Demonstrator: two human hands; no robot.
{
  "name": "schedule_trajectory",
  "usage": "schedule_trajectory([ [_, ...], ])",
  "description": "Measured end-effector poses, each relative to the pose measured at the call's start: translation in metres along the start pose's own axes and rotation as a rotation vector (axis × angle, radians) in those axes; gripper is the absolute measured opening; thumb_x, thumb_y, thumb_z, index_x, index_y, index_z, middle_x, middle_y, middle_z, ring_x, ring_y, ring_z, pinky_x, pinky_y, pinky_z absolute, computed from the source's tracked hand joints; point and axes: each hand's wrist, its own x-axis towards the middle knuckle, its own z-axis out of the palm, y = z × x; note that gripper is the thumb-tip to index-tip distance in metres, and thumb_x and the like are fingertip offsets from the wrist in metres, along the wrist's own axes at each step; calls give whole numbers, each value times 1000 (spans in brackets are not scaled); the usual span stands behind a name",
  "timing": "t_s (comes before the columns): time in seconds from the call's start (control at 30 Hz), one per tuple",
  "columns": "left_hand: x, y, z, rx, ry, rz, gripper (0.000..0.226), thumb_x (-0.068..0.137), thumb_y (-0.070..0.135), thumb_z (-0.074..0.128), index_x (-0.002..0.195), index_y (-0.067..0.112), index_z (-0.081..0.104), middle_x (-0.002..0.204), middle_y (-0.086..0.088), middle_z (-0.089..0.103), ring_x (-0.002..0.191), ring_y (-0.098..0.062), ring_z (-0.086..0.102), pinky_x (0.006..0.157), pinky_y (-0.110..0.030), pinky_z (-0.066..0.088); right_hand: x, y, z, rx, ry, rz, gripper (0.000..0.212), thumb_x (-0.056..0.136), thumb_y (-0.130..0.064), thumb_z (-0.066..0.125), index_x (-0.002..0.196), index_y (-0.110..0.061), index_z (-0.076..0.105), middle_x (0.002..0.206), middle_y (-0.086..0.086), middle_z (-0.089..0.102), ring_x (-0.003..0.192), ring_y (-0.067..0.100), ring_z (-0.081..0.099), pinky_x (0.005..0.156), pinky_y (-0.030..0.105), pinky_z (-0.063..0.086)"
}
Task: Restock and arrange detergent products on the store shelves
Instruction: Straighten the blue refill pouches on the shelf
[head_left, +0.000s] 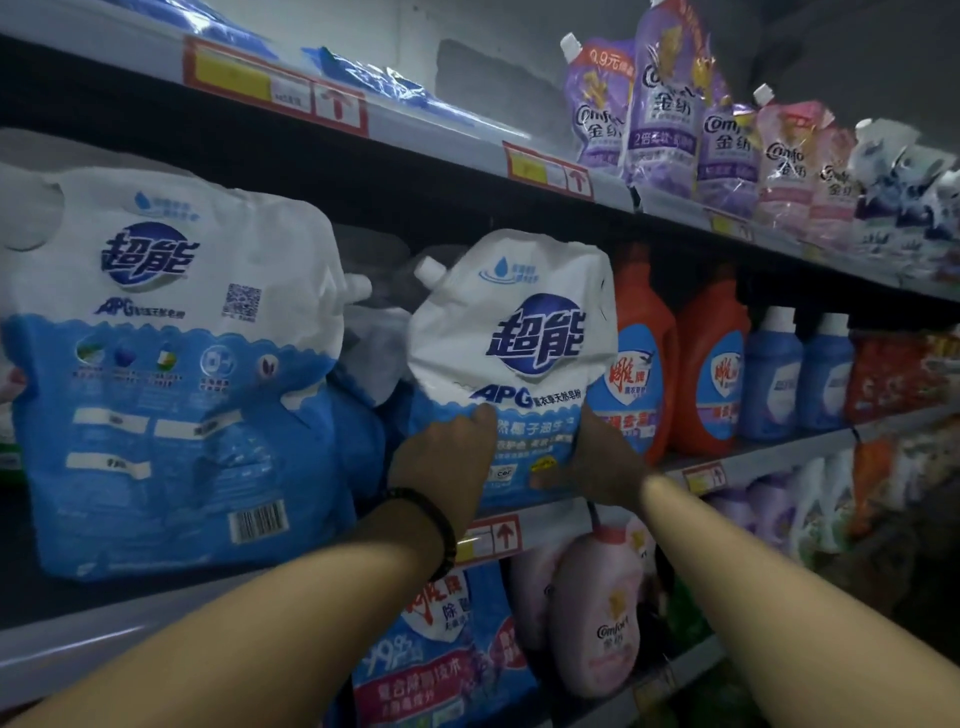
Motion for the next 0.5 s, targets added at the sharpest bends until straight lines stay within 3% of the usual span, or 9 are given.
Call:
schedule_trajectory([
  [0.07, 3, -5, 1, -37, -8, 8, 39, 101, 13, 58, 134, 16, 37, 119, -9, 63, 103, -30, 67, 72, -39, 50, 6, -1, -1, -13, -41, 19, 110, 66, -10, 97, 154, -20, 32, 134, -9, 62, 124, 14, 60, 87, 15, 53],
  [0.13, 6, -11, 1, -65, -46, 21, 41, 100, 16, 62, 132, 17, 37, 119, -10, 62, 103, -32, 66, 76, -41, 54, 7, -7, -3, -11, -79, 21, 119, 66, -15, 96, 159, -22, 22, 139, -6, 61, 127, 17, 60, 99, 30, 55],
  [0.2, 9, -18, -1, -119, -91, 29, 42, 98, 18, 64, 131, 18, 38, 119, -11, 60, 101, -32, 64, 81, -44, 57, 5, -12, -4, 22, -85, 19, 118, 68, -17, 96, 158, -27, 20, 136, -9, 63, 124, 14, 62, 98, 31, 54],
  [0.27, 9, -22, -4, -166, -118, 29, 43, 97, 16, 64, 132, 18, 38, 119, -12, 59, 92, -27, 59, 77, -41, 55, -3, -20, -4, 121, -63, 34, 108, 70, -27, 95, 154, -33, 27, 132, -12, 66, 119, 10, 65, 97, 31, 56],
  [0.33, 3, -23, -8, -218, -150, 10, 44, 98, 17, 61, 134, 18, 36, 119, -12, 59, 87, -24, 52, 72, -36, 47, -14, -31, -3, 164, -13, 101, 98, 68, -49, 91, 149, -35, 39, 132, -11, 69, 115, 13, 67, 96, 34, 58],
  [0.43, -13, -22, -17, -315, -210, -15, 47, 97, 29, 62, 134, 23, 34, 122, -9, 61, 95, -27, 62, 74, -36, 51, -32, -59, -3, -19, 35, 181, 71, 87, -51, 78, 146, -27, 47, 133, -5, 66, 109, 17, 63, 85, 27, 50],
  [0.5, -27, -19, -29, -237, -207, 12, 39, 98, 33, 60, 130, 21, 40, 122, -8, 63, 103, -30, 66, 79, -39, 56, -42, -85, -5, -206, -43, 283, 56, 100, -52, 60, 145, -19, 50, 131, 4, 64, 110, 24, 62, 86, 30, 49],
])
